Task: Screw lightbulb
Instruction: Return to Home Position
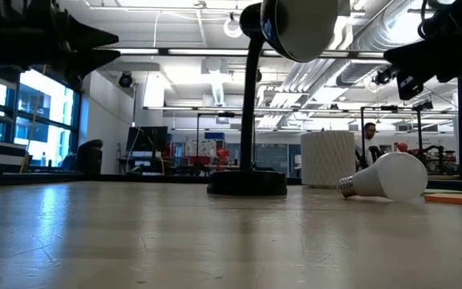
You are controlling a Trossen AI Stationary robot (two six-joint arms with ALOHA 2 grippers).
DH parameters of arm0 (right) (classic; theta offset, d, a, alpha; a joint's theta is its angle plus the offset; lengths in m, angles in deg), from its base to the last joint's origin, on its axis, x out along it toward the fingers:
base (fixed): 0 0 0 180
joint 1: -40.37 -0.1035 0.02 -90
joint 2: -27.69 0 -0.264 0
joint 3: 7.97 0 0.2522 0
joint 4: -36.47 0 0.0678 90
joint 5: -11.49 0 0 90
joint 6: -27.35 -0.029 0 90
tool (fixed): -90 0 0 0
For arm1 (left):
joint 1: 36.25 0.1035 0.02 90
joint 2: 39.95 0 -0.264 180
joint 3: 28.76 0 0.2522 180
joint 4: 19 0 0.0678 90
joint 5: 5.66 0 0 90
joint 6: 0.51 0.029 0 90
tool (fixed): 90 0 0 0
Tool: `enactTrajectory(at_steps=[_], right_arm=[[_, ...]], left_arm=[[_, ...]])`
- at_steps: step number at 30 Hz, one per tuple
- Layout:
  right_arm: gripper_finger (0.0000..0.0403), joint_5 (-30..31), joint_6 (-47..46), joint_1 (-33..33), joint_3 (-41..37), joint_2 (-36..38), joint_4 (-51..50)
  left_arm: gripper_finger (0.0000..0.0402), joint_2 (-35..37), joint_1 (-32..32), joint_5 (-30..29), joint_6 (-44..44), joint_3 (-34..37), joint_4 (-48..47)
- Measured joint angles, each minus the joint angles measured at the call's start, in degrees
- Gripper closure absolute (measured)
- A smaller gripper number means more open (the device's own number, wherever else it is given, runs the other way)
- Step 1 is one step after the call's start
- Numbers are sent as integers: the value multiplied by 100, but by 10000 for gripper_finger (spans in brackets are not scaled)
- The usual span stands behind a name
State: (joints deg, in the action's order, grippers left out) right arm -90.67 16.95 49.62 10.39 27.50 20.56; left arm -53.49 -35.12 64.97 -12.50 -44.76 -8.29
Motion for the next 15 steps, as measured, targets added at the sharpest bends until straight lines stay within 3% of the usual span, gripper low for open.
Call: enactTrajectory(at_steps=[5, 11, 15], right_arm=[[401, -16, 239, -151, -13, 2, 123], [401, -163, 100, -181, -411, 6, 698], [401, -129, -19, -181, -404, -17, 539]], left_arm=[[241, 79, -138, 52, 238, 157, -57], [241, 202, -136, 554, 732, 157, -513], [241, 192, -136, 904, 957, 157, -807]])
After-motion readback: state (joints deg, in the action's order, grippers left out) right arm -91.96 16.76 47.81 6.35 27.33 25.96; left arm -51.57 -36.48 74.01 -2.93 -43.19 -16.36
